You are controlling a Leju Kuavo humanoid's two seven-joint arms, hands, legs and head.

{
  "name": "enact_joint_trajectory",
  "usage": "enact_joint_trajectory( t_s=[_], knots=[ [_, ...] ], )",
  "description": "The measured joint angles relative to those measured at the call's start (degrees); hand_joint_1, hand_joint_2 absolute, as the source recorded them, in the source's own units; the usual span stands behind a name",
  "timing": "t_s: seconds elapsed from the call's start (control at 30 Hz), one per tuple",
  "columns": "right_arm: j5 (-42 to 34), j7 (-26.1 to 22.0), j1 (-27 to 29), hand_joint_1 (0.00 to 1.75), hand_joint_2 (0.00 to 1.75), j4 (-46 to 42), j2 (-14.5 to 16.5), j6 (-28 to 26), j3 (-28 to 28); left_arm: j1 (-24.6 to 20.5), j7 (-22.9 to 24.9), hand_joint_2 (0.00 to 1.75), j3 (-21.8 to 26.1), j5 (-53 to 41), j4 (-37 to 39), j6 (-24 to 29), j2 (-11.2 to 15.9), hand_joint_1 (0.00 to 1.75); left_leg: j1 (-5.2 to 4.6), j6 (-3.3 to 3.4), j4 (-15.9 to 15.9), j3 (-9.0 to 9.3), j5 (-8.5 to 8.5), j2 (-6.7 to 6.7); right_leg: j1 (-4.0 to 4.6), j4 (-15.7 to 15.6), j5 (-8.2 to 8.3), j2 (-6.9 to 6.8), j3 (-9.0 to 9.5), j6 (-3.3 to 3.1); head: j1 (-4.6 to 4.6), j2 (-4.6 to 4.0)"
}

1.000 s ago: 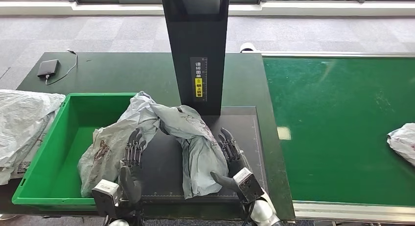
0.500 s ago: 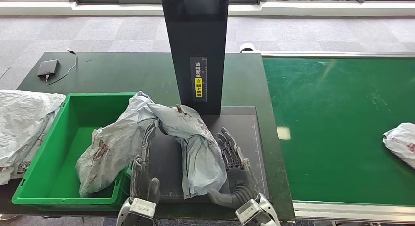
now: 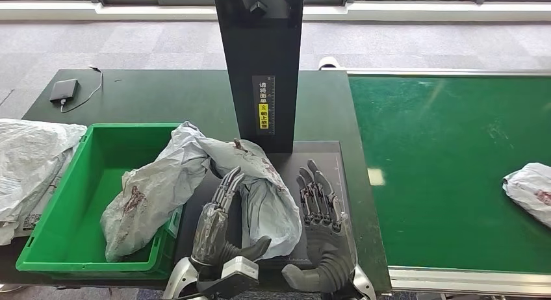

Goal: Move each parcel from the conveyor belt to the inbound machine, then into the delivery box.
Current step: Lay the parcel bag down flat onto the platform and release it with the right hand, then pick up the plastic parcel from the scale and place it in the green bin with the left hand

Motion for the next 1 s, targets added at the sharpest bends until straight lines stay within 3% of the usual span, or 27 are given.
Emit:
enact_joint_trajectory(
  t_s=[0.2, 0.47, 0.5, 0.6, 0.63, 0.83, 1.0],
  knots=[
    [1.14, 0.08, -2.22, 0.00, 1.75, -5.12, -0.95, -0.76, 4.58, -3.14, 6.88, 1.75, -0.25, -8.76, 8.83, -1.00, -1.11, 0.00, 0.00, 0.00, 0.00, 0.01, 0.01, 0.02, 0.01, 0.01, 0.01, 0.01, 0.01, 0.00, -0.01, 0.00],
    [1.46, 0.45, -3.60, 0.00, 1.75, -6.46, -1.67, -0.52, 5.85, -5.45, 8.46, 1.75, -0.52, -10.81, 15.00, -1.51, -1.80, 0.00, 0.00, 0.00, 0.00, 0.01, 0.01, 0.02, 0.00, 0.01, 0.01, 0.01, 0.02, 0.00, 0.00, 0.00],
    [1.47, 0.48, -3.68, 0.00, 1.75, -6.48, -1.71, -0.37, 5.90, -5.70, 9.13, 1.75, -0.54, -11.42, 15.58, -1.84, -1.89, 0.07, 0.00, 0.00, 0.00, 0.02, 0.01, 0.01, 0.00, 0.01, 0.01, 0.01, 0.02, 0.00, 0.00, 0.00],
    [1.72, 0.51, -3.85, 0.00, 1.75, -6.48, -1.65, 0.91, 5.88, -7.01, 12.07, 1.75, -0.64, -15.02, 18.44, -3.09, -2.34, 1.38, 0.00, 0.00, 0.00, 0.03, 0.01, 0.00, 0.00, 0.00, 0.01, -0.01, 0.04, 0.00, 0.00, -0.01],
    [1.97, 0.54, -3.86, 0.00, 1.75, -6.48, -1.57, 1.63, 5.85, -7.57, 12.91, 1.75, -0.67, -16.59, 19.78, -3.13, -2.55, 1.75, 0.00, 0.00, 0.00, 0.05, 0.01, 0.00, 0.00, 0.01, 0.01, -0.01, 0.05, 0.00, 0.00, 0.00],
    [4.83, 0.72, -2.69, 0.00, 1.75, -6.90, -0.15, 7.12, 3.90, -8.77, 14.28, 1.75, -0.48, -20.91, 22.57, 0.14, -3.32, 1.75, 0.01, -0.01, 0.00, 0.10, 0.02, 0.01, 0.01, 0.01, 0.04, 0.01, 0.08, -0.04, 0.02, 0.01],
    [5.61, 0.76, -1.97, 0.00, 1.75, -7.21, 0.94, 8.36, 2.50, -8.70, 14.29, 1.75, -0.27, -20.98, 21.93, 0.12, -3.53, 1.75, 0.01, -0.03, 0.00, 0.10, 0.04, 0.02, 0.01, 0.03, 0.04, 0.01, 0.09, -0.05, 0.01, 0.00]
  ],
)
